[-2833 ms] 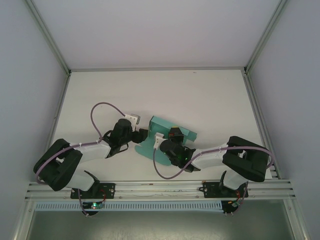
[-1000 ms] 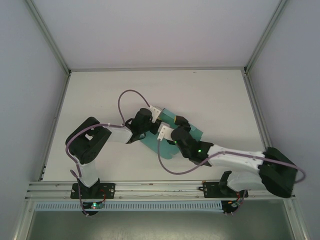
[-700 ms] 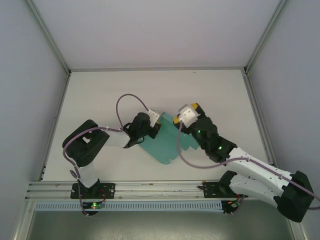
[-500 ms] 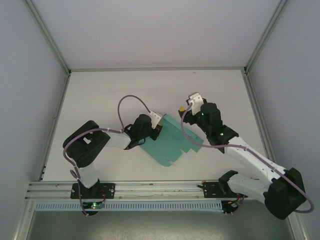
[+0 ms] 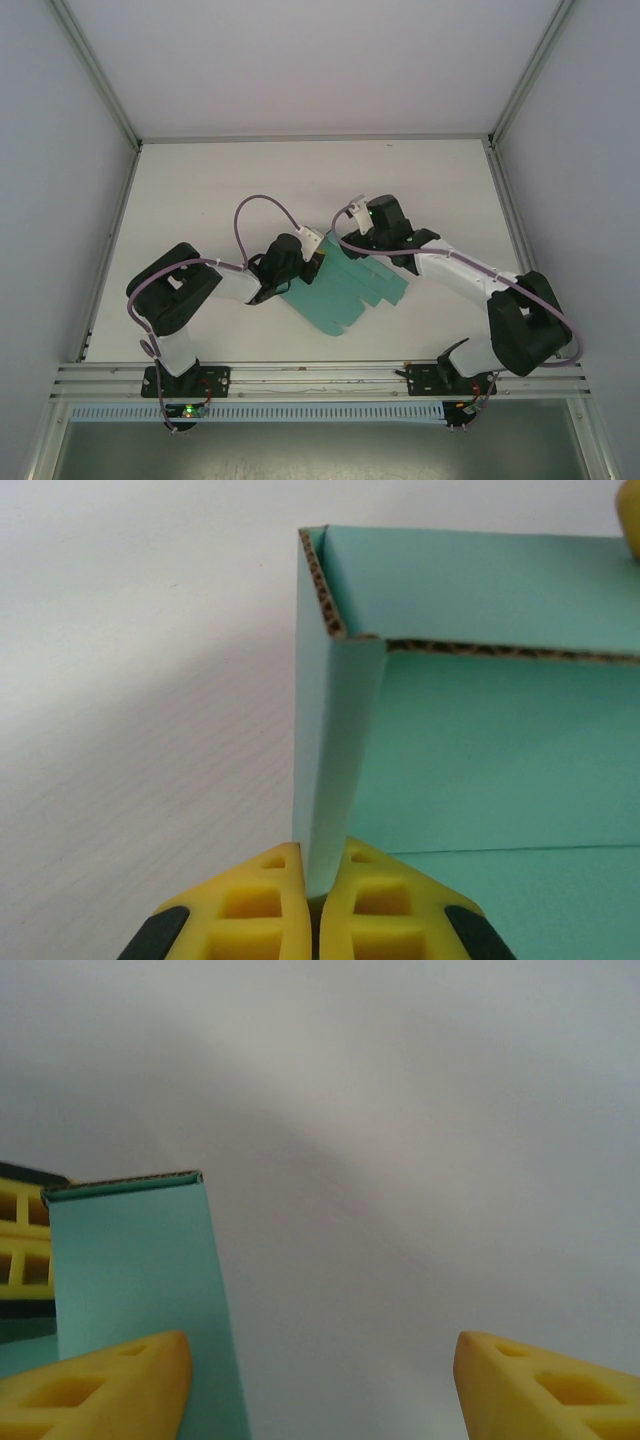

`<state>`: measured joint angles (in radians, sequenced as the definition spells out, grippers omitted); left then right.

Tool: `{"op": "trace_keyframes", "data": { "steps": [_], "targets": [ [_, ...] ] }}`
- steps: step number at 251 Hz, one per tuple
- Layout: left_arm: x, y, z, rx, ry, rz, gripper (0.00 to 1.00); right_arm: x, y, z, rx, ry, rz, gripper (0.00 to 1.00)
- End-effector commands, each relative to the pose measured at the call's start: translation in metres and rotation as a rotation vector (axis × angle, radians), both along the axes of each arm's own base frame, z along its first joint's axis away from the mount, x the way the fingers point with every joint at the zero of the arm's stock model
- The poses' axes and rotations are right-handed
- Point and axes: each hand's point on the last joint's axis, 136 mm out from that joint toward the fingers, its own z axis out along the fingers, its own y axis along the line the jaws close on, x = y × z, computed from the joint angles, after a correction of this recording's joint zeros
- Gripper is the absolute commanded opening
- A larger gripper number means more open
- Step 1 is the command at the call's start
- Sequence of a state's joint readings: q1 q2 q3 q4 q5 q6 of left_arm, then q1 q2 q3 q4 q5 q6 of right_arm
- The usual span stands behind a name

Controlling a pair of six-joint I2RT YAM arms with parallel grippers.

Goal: Assemble paper box

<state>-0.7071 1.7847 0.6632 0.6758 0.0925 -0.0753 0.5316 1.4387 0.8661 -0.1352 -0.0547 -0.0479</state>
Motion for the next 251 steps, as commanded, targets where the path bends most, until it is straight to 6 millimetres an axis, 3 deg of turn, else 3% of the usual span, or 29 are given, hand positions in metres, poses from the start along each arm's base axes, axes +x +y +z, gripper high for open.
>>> {"op": "trace_keyframes", "data": {
  "steps": [1, 74, 127, 186, 251],
  "targets": [
    [-0.014, 0.006, -0.024, 0.059, 0.046, -0.009, 0.0, -0.008, -0.003, -0.027, -0.052, 0.111, 0.015, 0.7],
    [0.0, -0.008, -0.012, 0.04, 0.03, -0.012, 0.13, -0.016, 0.007, -0.053, -0.062, 0.25, 0.055, 0.64],
    [0.02, -0.008, 0.0, 0.02, -0.009, 0.064, 0.19, -0.027, 0.016, -0.05, -0.022, 0.276, 0.113, 0.6],
    [0.02, -0.017, -0.003, 0.012, 0.014, 0.022, 0.28, -0.035, 0.026, -0.035, 0.017, 0.241, 0.165, 0.59],
    [0.028, -0.02, 0.011, -0.026, -0.021, 0.004, 0.32, -0.04, 0.03, -0.039, 0.014, 0.26, 0.189, 0.58]
  ]
}}
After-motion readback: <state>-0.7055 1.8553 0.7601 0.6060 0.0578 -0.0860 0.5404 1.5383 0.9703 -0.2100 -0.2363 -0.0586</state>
